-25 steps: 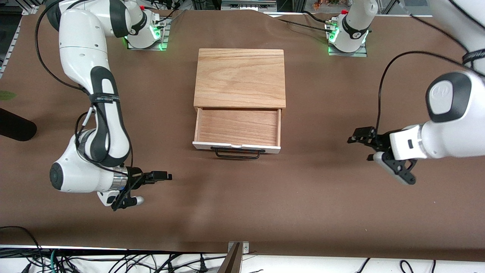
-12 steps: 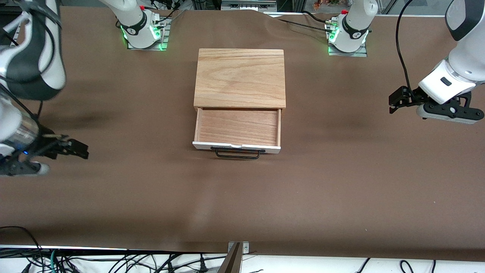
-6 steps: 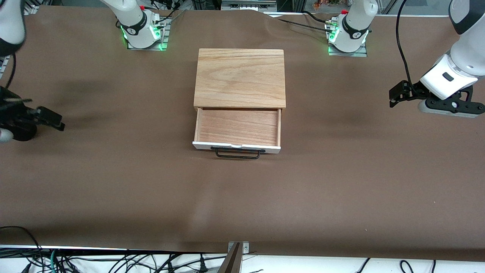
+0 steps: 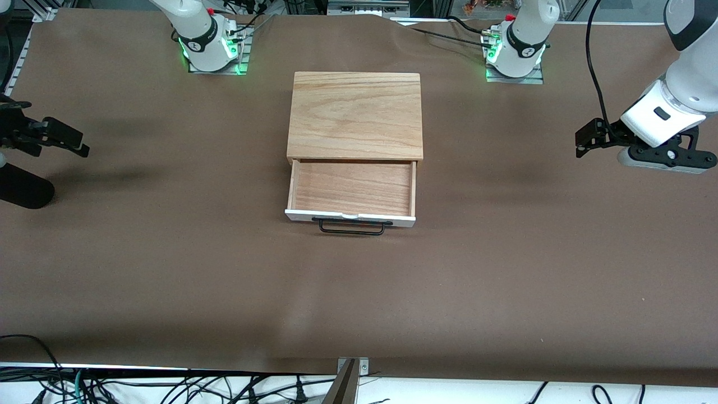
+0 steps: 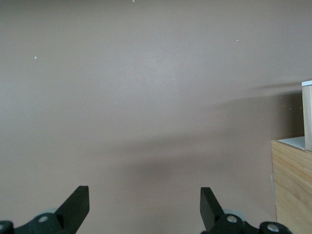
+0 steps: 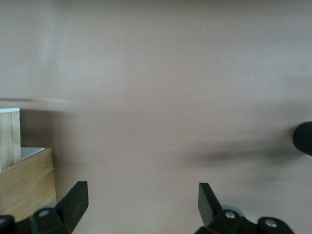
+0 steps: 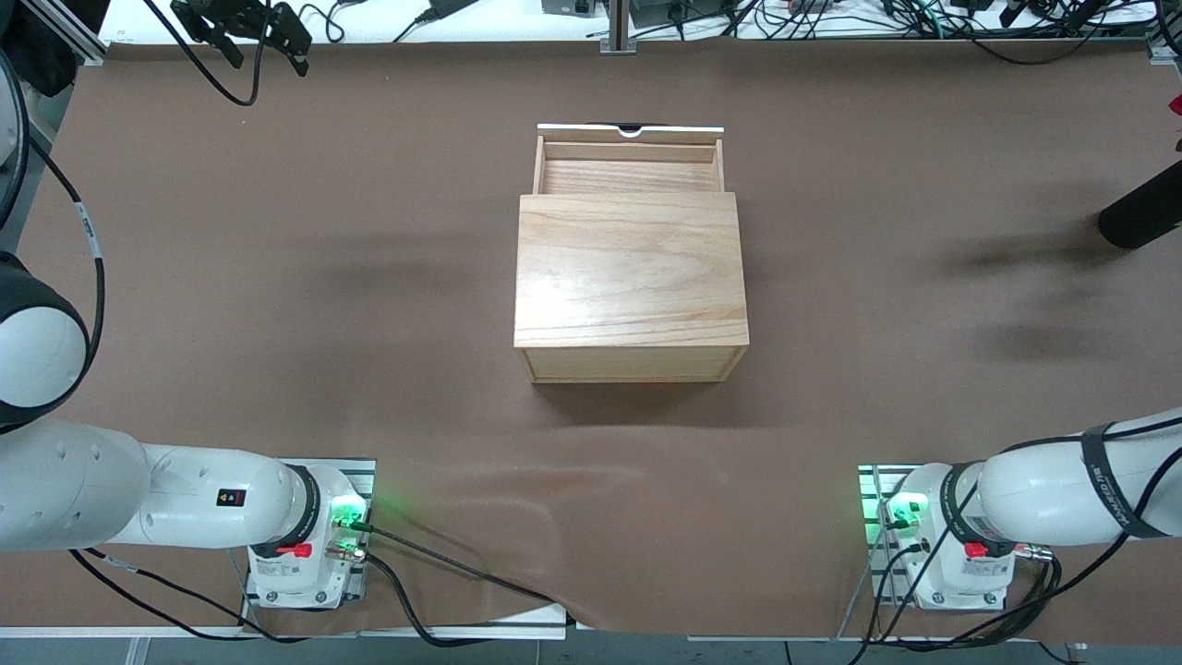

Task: Pull top drawer with both arms simultaneously

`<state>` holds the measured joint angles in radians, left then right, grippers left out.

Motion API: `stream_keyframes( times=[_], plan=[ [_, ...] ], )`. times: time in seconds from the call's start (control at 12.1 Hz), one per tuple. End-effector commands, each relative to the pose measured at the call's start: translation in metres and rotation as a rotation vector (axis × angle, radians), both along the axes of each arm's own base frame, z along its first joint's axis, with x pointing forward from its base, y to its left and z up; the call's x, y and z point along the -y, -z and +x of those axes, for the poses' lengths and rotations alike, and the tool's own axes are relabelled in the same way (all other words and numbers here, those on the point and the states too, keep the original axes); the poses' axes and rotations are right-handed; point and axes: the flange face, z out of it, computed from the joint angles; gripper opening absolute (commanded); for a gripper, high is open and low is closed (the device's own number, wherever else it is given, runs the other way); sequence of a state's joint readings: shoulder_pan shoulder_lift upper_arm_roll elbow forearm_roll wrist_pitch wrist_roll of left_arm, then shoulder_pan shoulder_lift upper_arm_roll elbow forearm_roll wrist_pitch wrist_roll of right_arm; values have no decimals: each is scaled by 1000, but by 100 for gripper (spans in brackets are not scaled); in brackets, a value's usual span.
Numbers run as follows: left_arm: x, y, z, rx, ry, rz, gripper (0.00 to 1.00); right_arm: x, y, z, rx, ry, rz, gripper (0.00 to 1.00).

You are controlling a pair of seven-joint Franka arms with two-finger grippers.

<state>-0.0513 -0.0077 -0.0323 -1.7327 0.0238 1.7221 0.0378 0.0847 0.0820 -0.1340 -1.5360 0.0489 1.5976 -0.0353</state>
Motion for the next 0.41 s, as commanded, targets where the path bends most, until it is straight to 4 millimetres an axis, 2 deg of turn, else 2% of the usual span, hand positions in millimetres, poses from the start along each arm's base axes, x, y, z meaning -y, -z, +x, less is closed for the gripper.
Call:
stream_keyframes(
  times=[0.0, 0.33],
  plan=[
    [5, -8, -2, -3, -7, -14, 100, -1, 3, -6, -32, 8, -16, 100],
    [5, -7, -2, -4, -7, -14, 100, -5, 5, 2, -57, 43, -20, 100]
  ],
)
